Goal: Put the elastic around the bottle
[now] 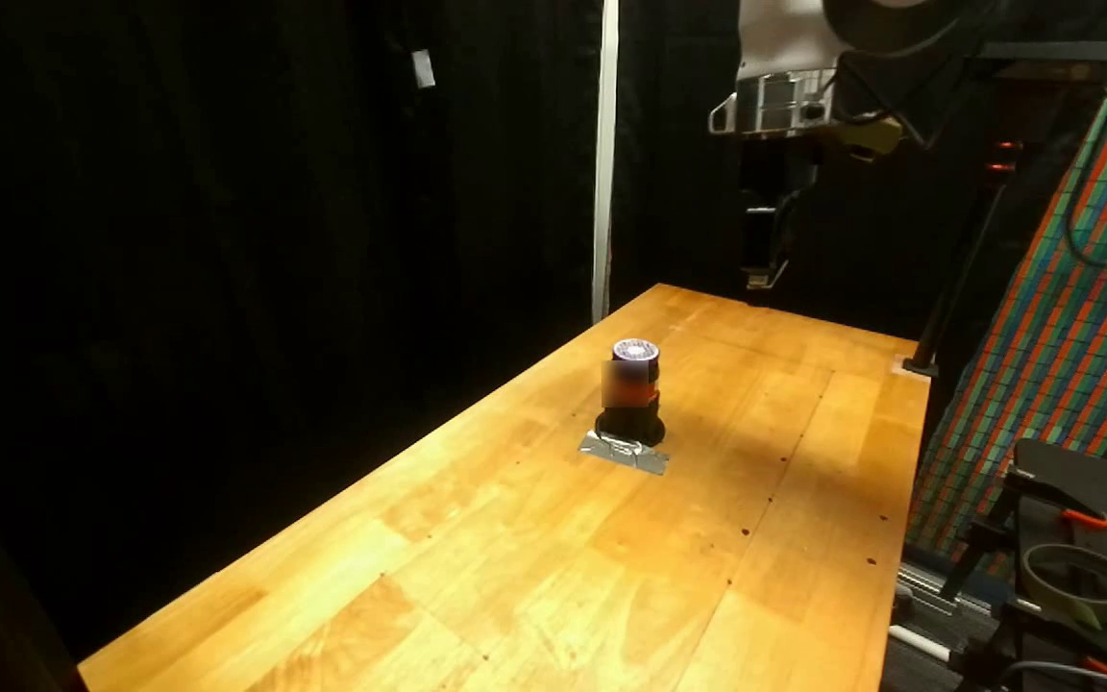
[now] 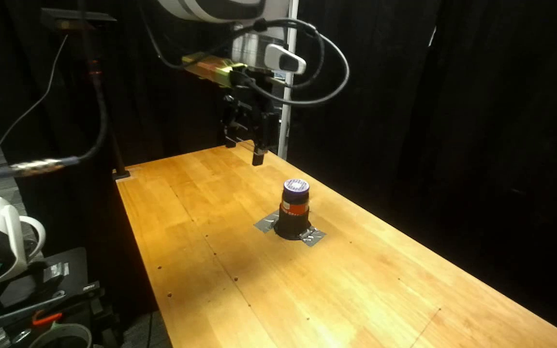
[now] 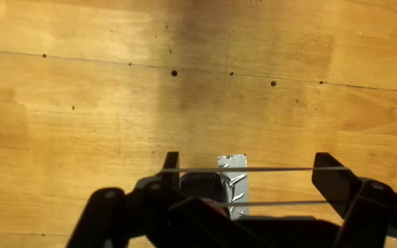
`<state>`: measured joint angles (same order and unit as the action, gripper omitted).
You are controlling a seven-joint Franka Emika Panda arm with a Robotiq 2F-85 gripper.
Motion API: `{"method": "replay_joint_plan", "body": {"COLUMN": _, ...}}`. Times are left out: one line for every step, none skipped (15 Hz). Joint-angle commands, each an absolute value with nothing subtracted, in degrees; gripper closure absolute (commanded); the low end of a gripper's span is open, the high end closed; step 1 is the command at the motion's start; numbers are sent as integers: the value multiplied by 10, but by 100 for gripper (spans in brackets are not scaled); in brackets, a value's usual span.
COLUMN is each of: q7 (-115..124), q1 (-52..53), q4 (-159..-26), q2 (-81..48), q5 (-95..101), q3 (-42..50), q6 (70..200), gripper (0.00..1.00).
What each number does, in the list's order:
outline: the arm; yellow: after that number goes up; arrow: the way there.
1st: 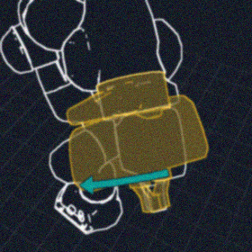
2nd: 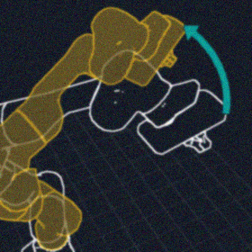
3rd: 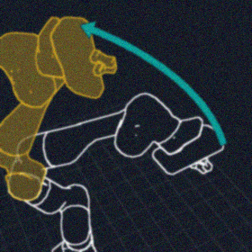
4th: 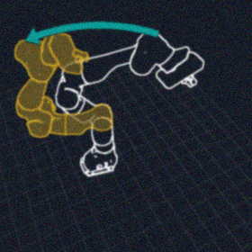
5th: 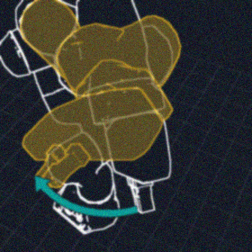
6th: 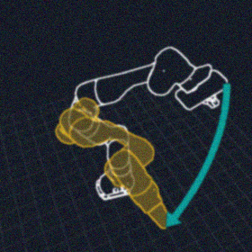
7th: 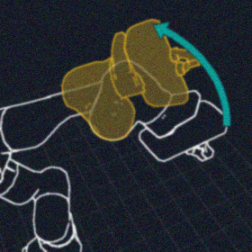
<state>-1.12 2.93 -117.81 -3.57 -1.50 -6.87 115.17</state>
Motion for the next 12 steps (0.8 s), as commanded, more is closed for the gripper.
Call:
{"method": "replay_joint_plan", "body": {"q7": -80, "q1": 28, "q4": -1034, "q2": -167, "q5": -62, "q3": -59, "q6": 1112, "gripper": 0}}
{"method": "replay_joint_plan", "body": {"q7": -84, "q1": 28, "q4": -1003, "q2": -199, "q5": -68, "q3": -60, "q6": 1103, "gripper": 0}}
{"method": "replay_joint_plan", "body": {"q7": -79, "q1": 29, "q4": -972, "q2": -227, "q5": -68, "q3": -60, "q6": 1094, "gripper": 0}}
{"method": "replay_joint_plan", "body": {"q7": -69, "q1": 31, "q4": -941, "q2": -256, "q5": -65, "q3": -59, "q6": 1087, "gripper": 0}}
{"method": "replay_joint_plan", "body": {"q7": -65, "q1": 32, "q4": -910, "q2": -283, "q5": -63, "q3": -59, "q6": 1078, "gripper": 0}}
{"method": "replay_joint_plan", "body": {"q7": -54, "q1": 35, "q4": -880, "q2": -310, "q5": -60, "q3": -58, "q6": 1074, "gripper": 0}}
{"method": "replay_joint_plan", "body": {"q7": -47, "q1": 37, "q4": -850, "q2": -334, "q5": -56, "q3": -57, "q6": 1069, "gripper": 0}}
{"method": "replay_joint_plan", "body": {"q7": -40, "q1": 41, "q4": -820, "q2": -359, "q5": -49, "q3": -54, "q6": 1069, "gripper": 0}}
{"method": "replay_joint_plan", "body": {"q7": -35, "q1": 45, "q4": -792, "q2": -382, "q5": -45, "q3": -53, "q6": 1072, "gripper": 0}}
{"method": "replay_joint_plan", "body": {"q7": -30, "q1": 49, "q4": -763, "q2": -405, "q5": -38, "q3": -50, "q6": 1073, "gripper": 0}}
{"method": "replay_joint_plan", "body": {"q7": -24, "q1": 51, "q4": -734, "q2": -426, "q5": -34, "q3": -49, "q6": 1068, "gripper": 0}}
{"method": "replay_joint_plan", "body": {"q7": -21, "q1": 54, "q4": -705, "q2": -448, "q5": -31, "q3": -47, "q6": 1060, "gripper": 0}}
